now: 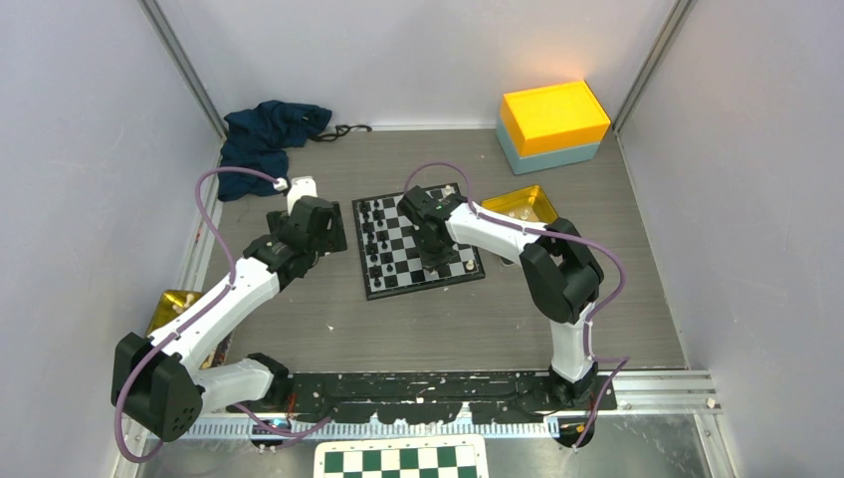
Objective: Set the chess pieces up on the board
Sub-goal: Move the chess piece to the chessboard.
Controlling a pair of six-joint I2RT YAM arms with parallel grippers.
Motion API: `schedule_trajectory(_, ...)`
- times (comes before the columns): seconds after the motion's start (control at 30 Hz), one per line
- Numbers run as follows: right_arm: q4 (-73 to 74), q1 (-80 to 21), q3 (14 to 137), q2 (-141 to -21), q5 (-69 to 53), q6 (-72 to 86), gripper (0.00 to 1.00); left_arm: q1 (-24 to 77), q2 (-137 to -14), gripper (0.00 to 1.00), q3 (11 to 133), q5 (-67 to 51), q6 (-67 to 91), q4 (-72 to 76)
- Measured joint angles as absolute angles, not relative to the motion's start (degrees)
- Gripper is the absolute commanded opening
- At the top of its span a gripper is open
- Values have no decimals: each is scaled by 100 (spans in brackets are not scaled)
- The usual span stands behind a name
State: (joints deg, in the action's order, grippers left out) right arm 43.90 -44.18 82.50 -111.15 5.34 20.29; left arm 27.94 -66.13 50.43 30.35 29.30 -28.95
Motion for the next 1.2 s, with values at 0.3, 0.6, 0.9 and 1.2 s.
schedule_trajectory(0.3,4388,-4421,8250,-11115,543,2047,10,2794,-6613,100,5043,3035,2930,-2895)
schedule_trajectory(0.6,4397,-4418,8034,-10947,746,2049,10,2794,-6613,100,5041,3030,2934,-2895)
schedule_trajectory(0.9,4401,-4351,7780,-10720,954,2115,9,2794,-6613,100,5041,3009,2939,-2897)
schedule_trajectory(1.2,4416,-4182,7662,-10630,1061,2126,9,2794,-6613,100,5041,2989,2950,-2897)
